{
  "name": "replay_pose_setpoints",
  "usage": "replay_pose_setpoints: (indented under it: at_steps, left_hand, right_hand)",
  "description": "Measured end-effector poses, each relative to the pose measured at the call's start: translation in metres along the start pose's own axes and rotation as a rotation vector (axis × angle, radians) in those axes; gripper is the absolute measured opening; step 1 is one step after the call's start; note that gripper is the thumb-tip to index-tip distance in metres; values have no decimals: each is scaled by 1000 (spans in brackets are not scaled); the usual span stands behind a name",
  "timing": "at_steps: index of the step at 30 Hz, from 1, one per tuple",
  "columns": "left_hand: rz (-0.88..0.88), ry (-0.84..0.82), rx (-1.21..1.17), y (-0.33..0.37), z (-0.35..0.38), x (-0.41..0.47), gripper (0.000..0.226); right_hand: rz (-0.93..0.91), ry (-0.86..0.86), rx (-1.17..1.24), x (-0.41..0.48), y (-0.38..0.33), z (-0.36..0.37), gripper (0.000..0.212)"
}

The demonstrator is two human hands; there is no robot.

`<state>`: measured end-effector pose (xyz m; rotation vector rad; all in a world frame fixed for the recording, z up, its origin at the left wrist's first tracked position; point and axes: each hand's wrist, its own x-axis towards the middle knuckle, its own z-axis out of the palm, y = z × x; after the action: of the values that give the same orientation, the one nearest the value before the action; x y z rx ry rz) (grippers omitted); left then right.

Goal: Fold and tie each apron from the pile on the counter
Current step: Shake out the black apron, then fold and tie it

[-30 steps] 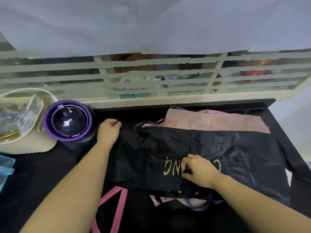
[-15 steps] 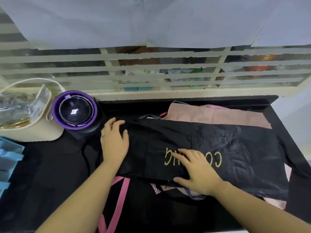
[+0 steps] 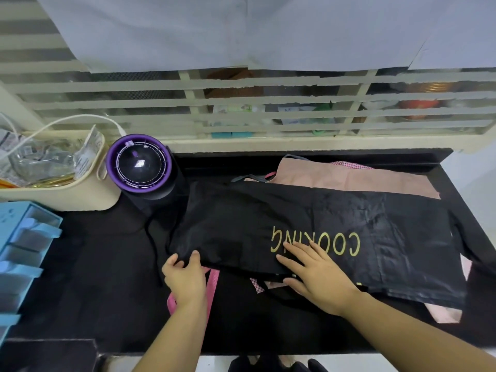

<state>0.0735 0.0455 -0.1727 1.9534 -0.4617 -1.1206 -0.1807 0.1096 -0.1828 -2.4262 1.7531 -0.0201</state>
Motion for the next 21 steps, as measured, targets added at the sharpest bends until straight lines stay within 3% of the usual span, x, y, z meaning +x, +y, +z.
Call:
replay_pose_setpoints:
  at_steps: [4,9,15,19,21]
  left_hand:
    - [60,58,125,14,1,-2,67]
    - [198,19,231,17,-3,11,42]
    - [418,2,375,30,-11,23,22]
    - [377,37,420,31,-15,33,25]
    - [444,99,497,29,-14,29,32]
  right_hand:
    - [-24,76,-78,5,-4,2,44]
    - [-50,70,-98,6,-5,0,68]
    - [-88,75,-162,11,-2,8,72]
    - [-109,69,-153,7,-5,8,74]
    - [-142,67,-174,1,-8,11,71]
